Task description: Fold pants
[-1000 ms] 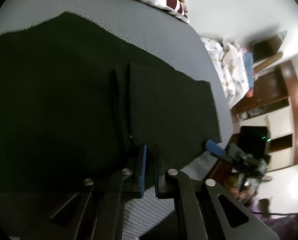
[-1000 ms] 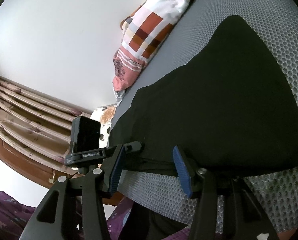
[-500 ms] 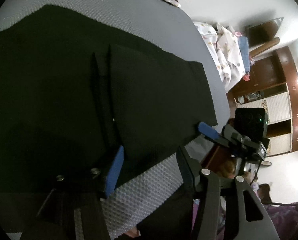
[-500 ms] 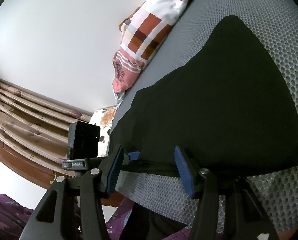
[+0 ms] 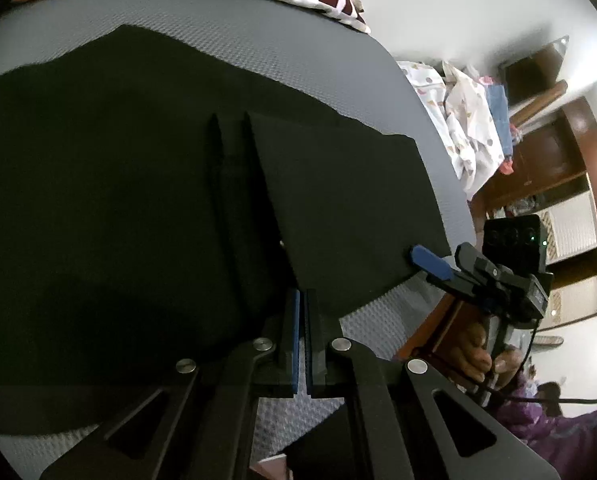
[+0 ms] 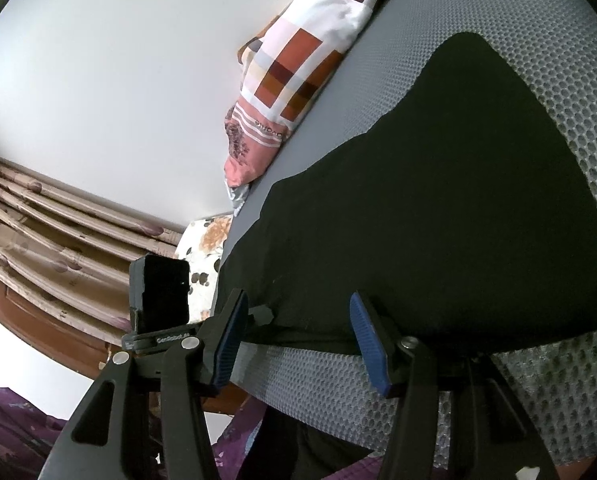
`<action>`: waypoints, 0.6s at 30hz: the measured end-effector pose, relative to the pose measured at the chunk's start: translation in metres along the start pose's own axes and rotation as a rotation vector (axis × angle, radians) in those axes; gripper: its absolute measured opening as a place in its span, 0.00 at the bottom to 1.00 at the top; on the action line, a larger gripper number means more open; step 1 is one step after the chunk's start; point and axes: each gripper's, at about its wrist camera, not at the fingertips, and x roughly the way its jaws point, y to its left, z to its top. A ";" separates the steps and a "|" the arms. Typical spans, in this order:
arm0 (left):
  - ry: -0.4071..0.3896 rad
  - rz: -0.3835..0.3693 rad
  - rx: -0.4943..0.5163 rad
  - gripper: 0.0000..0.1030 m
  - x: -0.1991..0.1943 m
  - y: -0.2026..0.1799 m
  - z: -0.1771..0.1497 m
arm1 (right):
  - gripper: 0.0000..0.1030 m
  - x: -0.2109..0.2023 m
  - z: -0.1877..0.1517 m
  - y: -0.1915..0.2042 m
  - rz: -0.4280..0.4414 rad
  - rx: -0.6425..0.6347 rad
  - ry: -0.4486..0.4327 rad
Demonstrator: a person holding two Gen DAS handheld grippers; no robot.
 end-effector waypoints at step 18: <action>-0.008 0.042 -0.088 0.01 0.004 0.016 -0.007 | 0.47 0.000 0.002 -0.020 0.056 0.071 -0.016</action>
